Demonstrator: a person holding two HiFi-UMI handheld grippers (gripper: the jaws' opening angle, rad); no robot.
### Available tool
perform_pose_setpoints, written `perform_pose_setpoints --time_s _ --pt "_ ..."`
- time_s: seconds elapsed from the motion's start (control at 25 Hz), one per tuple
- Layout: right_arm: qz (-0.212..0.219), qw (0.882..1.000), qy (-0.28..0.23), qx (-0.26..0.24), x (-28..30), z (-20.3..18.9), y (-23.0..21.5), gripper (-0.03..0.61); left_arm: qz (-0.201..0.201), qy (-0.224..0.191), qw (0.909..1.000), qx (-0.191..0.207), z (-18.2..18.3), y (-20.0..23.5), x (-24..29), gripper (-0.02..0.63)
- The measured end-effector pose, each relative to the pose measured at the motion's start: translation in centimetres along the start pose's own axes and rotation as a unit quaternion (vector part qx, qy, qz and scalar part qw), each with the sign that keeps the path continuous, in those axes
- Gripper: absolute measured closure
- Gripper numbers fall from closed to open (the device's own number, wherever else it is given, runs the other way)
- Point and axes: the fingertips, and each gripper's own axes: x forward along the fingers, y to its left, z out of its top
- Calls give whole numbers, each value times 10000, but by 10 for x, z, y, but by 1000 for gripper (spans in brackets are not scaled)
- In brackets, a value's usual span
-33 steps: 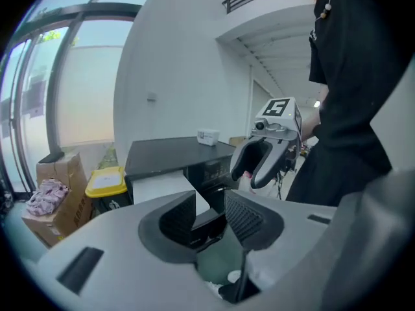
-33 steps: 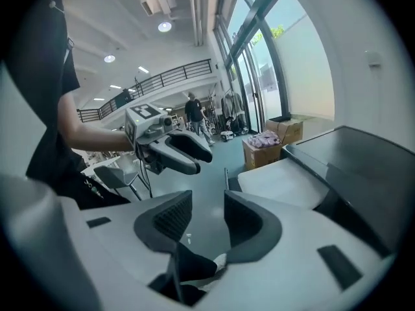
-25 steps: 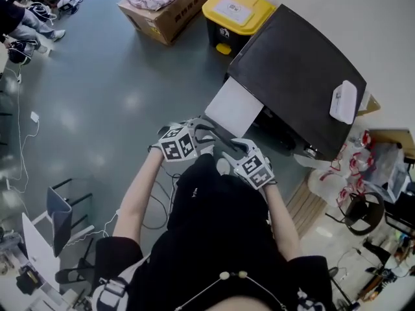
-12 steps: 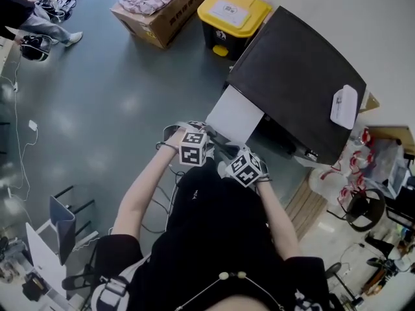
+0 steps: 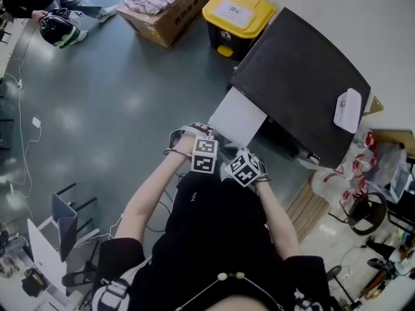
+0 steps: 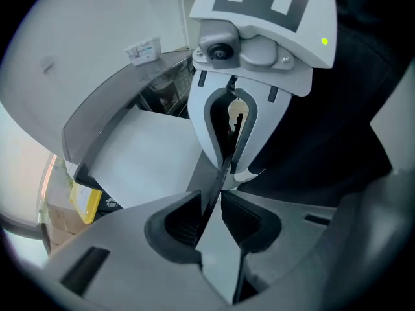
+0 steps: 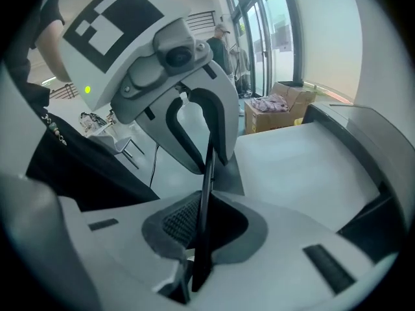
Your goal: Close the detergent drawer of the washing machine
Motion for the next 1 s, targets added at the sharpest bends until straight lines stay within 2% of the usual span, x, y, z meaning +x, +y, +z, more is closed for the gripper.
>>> perform_pose_setpoints --time_s 0.36,1.0 --pt "-121 9998 -84 108 -2 2 -4 541 -673 121 9975 -201 0 0 3 525" --pt "-141 9997 -126 180 -14 11 -13 543 -785 -37 9967 -177 6 11 -7 526"
